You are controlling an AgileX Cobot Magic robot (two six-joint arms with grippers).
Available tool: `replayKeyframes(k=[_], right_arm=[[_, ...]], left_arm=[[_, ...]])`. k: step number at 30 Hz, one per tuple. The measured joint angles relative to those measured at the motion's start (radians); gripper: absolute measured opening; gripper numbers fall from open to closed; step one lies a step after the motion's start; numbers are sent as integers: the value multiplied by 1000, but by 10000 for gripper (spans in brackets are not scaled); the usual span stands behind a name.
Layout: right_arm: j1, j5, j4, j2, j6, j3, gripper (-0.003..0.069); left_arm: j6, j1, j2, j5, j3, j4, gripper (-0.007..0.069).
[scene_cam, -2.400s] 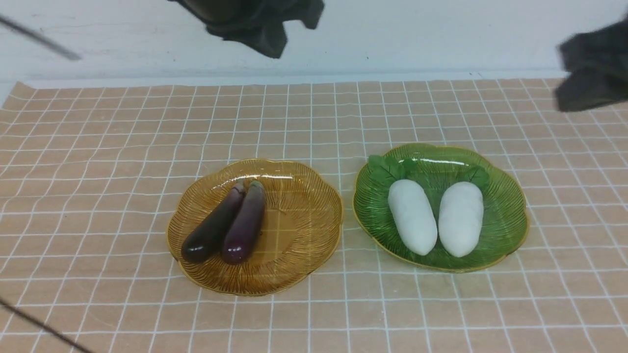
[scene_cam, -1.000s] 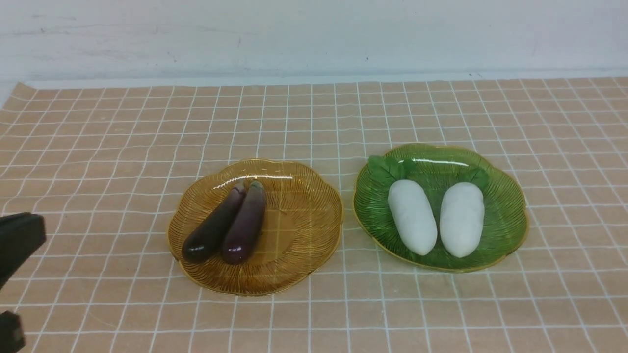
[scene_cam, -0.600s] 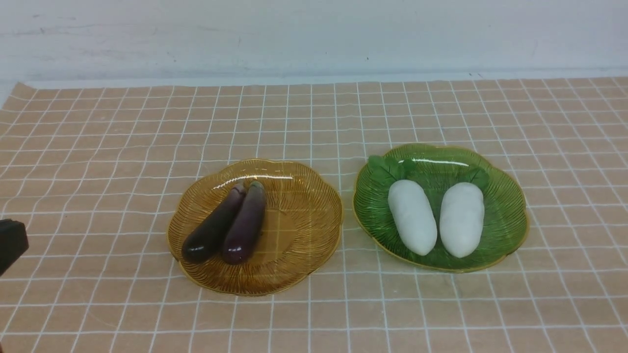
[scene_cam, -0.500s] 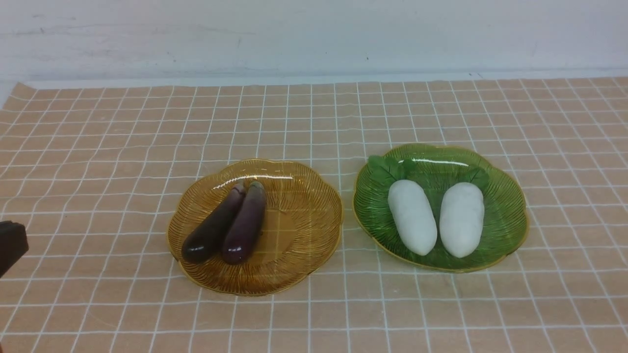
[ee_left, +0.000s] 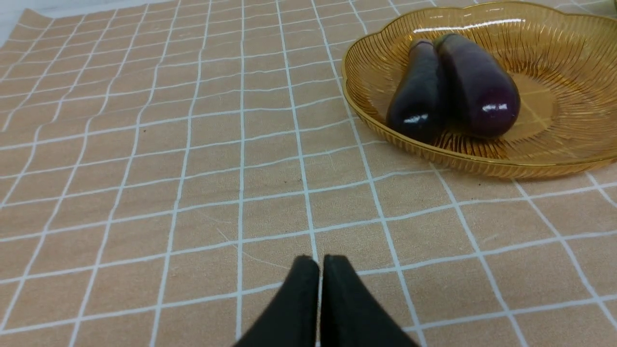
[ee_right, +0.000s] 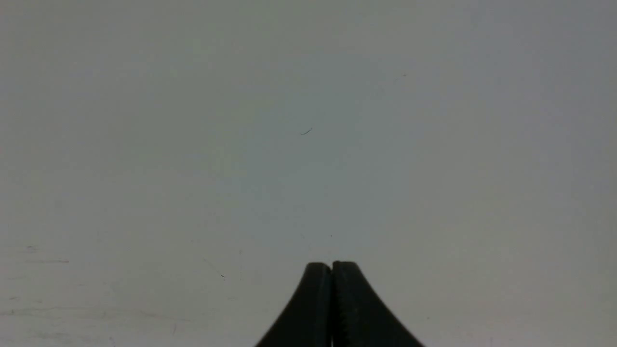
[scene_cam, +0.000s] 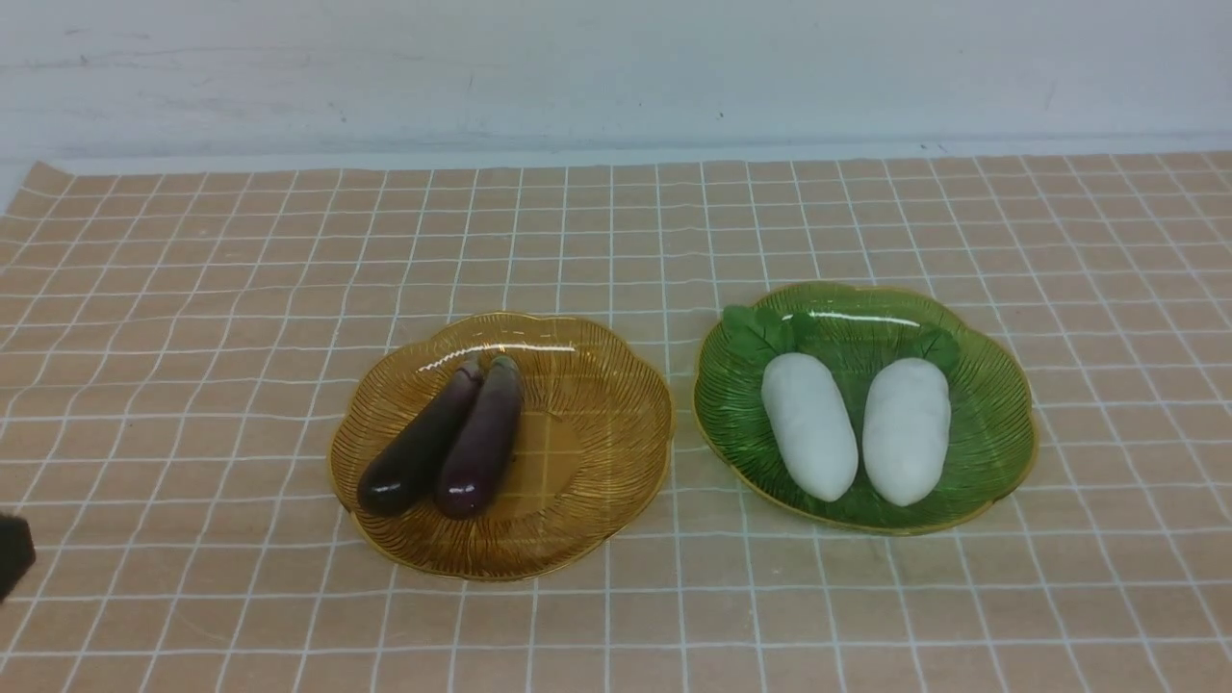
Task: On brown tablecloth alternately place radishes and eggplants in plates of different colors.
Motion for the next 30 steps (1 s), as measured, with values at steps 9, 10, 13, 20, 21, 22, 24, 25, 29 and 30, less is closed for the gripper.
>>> replayKeyframes(k=[9,10,13,20,21,22,24,25,29,30], right_arm=[[0,0,0,0,0,0,-15],[0,0,0,0,0,0,-15],[0,0,0,0,0,0,-15],[0,0,0,0,0,0,-15],[0,0,-1,0,-3,0,-15],[0,2,-5,0,-5,0,-15],[0,32,-27,0,-23,0,-15],[-2,57,-40,0,-26,0,-15],[-34,148,-91,0,-34,19,-15],[-44,167,-107,0,-34,34,-15]], left_arm=[[0,0,0,0,0,0,-3],[0,0,0,0,0,0,-3],[0,0,0,0,0,0,-3],[0,0,0,0,0,0,-3],[0,0,0,0,0,0,-3],[0,0,0,0,0,0,-3],[0,0,0,0,0,0,-3],[0,0,0,0,0,0,-3],[0,0,0,0,0,0,-3],[0,0,0,0,0,0,-3]])
